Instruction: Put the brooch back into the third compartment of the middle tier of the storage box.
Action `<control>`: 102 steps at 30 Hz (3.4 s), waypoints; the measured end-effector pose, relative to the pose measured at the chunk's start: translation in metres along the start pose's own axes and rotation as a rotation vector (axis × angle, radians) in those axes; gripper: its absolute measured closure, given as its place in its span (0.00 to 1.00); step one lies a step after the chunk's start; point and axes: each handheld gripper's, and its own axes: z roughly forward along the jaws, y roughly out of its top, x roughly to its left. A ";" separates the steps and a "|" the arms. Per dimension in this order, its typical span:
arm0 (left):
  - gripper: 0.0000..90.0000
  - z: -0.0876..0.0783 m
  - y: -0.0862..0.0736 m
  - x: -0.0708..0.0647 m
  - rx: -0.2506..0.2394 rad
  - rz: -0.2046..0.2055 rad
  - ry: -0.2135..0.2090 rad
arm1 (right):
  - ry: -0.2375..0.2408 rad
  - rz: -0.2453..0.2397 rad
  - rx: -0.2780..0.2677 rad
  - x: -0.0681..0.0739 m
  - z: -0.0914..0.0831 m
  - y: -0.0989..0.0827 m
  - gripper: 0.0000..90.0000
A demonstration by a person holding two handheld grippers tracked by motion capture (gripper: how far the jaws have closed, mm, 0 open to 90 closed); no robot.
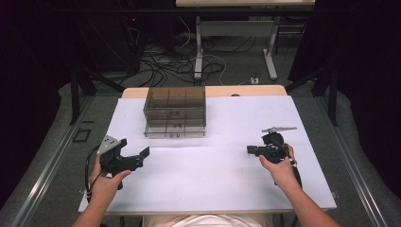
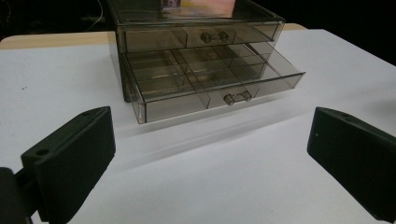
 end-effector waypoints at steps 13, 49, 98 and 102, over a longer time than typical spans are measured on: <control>0.01 0.000 0.000 0.000 0.004 0.001 0.002 | 0.019 -0.007 0.000 0.005 0.000 0.015 1.00; 0.01 -0.001 0.000 0.001 0.000 -0.004 -0.001 | 0.059 -0.050 -0.006 0.042 0.017 0.071 1.00; 0.01 -0.001 0.000 0.001 -0.006 -0.020 -0.009 | 0.043 -0.085 0.012 0.078 0.079 0.106 1.00; 0.01 -0.001 0.000 0.001 -0.006 -0.019 -0.010 | 0.040 -0.075 0.020 0.079 0.084 0.108 1.00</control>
